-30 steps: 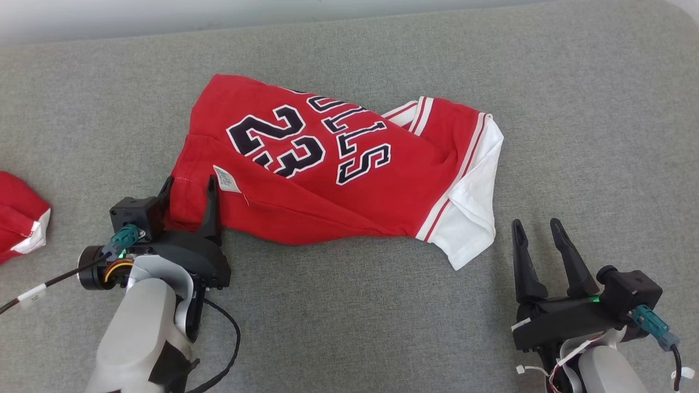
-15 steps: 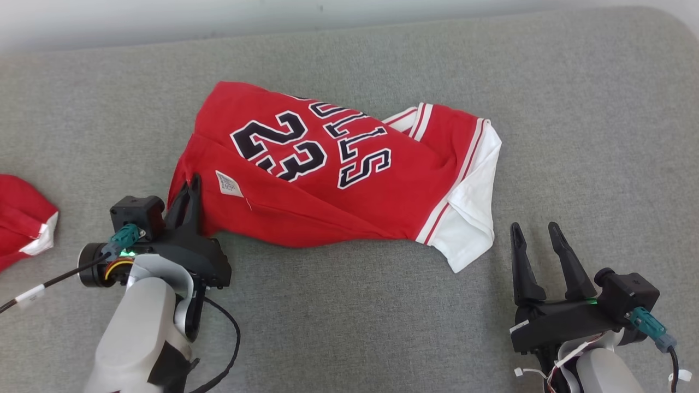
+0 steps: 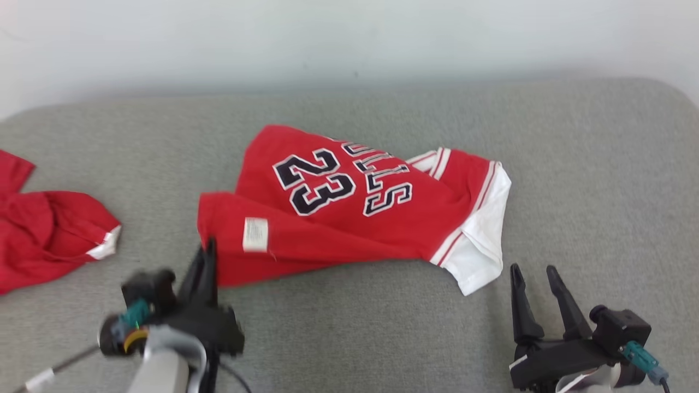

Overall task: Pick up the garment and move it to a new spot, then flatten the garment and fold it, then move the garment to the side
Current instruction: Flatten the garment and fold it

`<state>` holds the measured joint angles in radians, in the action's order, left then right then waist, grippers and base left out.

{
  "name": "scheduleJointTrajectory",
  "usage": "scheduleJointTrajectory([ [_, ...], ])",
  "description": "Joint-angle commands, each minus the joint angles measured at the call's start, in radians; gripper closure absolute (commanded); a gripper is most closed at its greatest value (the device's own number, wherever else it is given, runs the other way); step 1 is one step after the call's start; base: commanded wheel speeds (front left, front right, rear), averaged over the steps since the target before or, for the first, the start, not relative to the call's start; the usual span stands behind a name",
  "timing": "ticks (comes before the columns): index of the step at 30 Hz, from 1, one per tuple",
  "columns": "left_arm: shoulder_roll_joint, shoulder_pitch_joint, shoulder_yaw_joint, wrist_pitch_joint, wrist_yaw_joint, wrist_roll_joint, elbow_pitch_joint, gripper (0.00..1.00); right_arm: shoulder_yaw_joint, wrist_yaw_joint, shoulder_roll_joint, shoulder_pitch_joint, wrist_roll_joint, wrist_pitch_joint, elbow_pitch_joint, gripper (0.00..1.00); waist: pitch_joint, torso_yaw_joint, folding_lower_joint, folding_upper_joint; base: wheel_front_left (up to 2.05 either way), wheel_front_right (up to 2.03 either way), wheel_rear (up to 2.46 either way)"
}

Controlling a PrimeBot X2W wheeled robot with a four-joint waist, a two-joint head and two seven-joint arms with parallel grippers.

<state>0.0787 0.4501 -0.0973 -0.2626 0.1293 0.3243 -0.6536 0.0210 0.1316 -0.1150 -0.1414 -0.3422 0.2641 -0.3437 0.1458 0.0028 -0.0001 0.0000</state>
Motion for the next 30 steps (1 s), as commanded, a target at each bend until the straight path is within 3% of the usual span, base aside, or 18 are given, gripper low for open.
scheduleJointTrajectory([
  [1,0.0,-0.063,-0.009,-0.003,0.001,0.007,0.012,1.0,-0.004,-0.002,0.008,0.022,0.01,0.0,-0.005,0.0,-0.073,0.05,0.0001,0.0,0.0,0.0,0.0],
  [14,-0.006,-0.303,0.008,-0.003,0.0,0.056,0.02,0.98,-0.006,-0.002,0.016,0.065,0.011,0.0,-0.008,0.0,-0.129,0.031,0.0001,0.0,0.0,0.0,0.0],
  [15,-0.005,-0.317,0.01,-0.003,0.0,0.048,0.024,0.76,-0.006,-0.002,0.014,0.069,0.011,0.0,-0.008,0.0,-0.132,0.028,0.0001,0.0,0.0,0.0,0.0],
  [16,-0.005,-0.331,0.016,-0.003,-0.002,0.043,0.033,0.31,-0.008,-0.002,0.013,0.073,0.011,0.0,-0.009,0.0,-0.133,0.027,0.0001,0.0,0.0,0.0,0.0],
  [17,-0.006,-0.344,0.028,-0.003,-0.011,0.041,0.038,0.0,-0.009,-0.002,0.011,0.077,0.012,0.0,-0.008,0.0,-0.135,0.025,0.0001,0.0,0.0,0.0,0.0],
  [23,-0.013,-0.413,0.122,-0.003,-0.083,-0.018,0.144,0.0,-0.015,-0.002,0.008,0.082,0.016,0.0,-0.001,0.0,-0.137,0.018,0.0001,0.0,0.0,0.0,0.0],
  [30,-0.022,-0.441,0.161,-0.003,-0.089,-0.094,0.222,0.0,-0.015,-0.002,0.009,0.063,0.048,0.0,0.038,0.0,-0.138,-0.006,0.0001,0.0,0.0,0.0,0.0],
])
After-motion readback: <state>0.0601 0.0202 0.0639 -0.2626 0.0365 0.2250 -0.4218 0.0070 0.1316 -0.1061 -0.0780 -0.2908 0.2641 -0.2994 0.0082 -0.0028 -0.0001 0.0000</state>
